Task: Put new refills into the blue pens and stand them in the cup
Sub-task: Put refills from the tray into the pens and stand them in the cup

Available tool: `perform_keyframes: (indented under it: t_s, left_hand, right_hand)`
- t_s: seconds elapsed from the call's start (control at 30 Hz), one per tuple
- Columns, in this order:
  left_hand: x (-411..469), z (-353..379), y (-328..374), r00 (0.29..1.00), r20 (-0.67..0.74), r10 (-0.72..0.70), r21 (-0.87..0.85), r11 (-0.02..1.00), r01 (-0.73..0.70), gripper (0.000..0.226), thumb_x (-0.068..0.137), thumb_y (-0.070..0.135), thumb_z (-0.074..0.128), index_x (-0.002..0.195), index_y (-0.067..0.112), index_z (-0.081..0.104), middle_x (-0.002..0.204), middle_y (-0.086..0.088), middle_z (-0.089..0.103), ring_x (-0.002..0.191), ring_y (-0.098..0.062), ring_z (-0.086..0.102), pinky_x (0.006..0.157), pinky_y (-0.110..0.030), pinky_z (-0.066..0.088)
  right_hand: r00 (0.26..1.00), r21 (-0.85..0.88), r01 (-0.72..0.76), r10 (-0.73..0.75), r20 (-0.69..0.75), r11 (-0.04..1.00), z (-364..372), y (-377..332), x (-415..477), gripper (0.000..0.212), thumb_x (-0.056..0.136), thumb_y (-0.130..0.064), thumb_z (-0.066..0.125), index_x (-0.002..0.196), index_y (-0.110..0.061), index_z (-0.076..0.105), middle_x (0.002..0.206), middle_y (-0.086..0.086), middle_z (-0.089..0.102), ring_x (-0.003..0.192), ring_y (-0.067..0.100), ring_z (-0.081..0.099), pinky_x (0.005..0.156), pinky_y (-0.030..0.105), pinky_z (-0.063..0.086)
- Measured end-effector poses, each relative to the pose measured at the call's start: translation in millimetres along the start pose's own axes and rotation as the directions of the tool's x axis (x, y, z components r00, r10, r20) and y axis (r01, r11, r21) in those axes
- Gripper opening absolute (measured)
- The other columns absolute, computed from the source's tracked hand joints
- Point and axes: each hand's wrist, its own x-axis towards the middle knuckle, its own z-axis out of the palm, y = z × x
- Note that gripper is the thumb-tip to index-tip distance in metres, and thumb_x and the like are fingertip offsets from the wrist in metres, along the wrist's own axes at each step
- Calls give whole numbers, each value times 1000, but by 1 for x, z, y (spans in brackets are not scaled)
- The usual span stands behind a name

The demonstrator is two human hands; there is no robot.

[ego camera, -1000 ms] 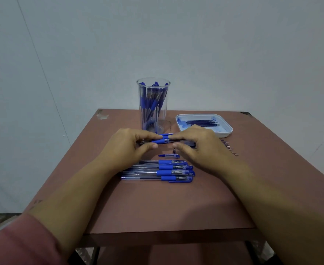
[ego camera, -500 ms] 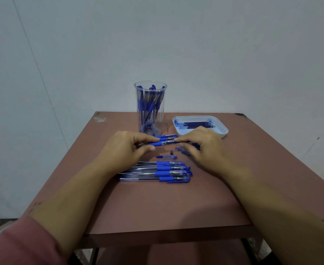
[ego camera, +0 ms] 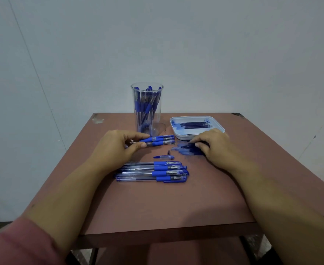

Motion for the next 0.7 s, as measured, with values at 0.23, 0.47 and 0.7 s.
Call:
perform_keyframes:
  t_s: [0.23, 0.47, 0.7]
  left_hand:
    - [1, 0, 1, 1000, 15, 2, -13, 1000, -2, 26, 85, 30, 73, 108, 43, 70, 86, 29, 67, 86, 7, 61, 69, -3, 41]
    - [2, 0, -1, 1000, 15, 3, -6, 1000, -3, 27, 86, 33, 71, 107, 49, 68, 92, 25, 70, 88, 9, 61, 72, -8, 43]
    - [2, 1, -3, 1000, 12, 7, 0, 1000, -7, 27, 85, 35, 70, 107, 51, 67, 90, 22, 72, 84, 1, 64, 76, -22, 52]
  right_hand:
    - [999, -103, 17, -20, -26, 995, -12, 2, 13, 23, 98, -22, 55, 113, -30, 69, 115, -13, 66, 113, 14, 46, 85, 29, 20]
    - [979, -135, -72, 96, 182, 988, -23, 20, 62, 22, 90, -30, 67, 111, -30, 72, 117, 0, 67, 113, 23, 55, 96, 35, 41]
    - [913, -80, -83, 108, 394, 993, -22, 20, 84, 24, 86, -25, 73, 110, -23, 73, 114, -6, 70, 97, 9, 61, 88, 24, 44]
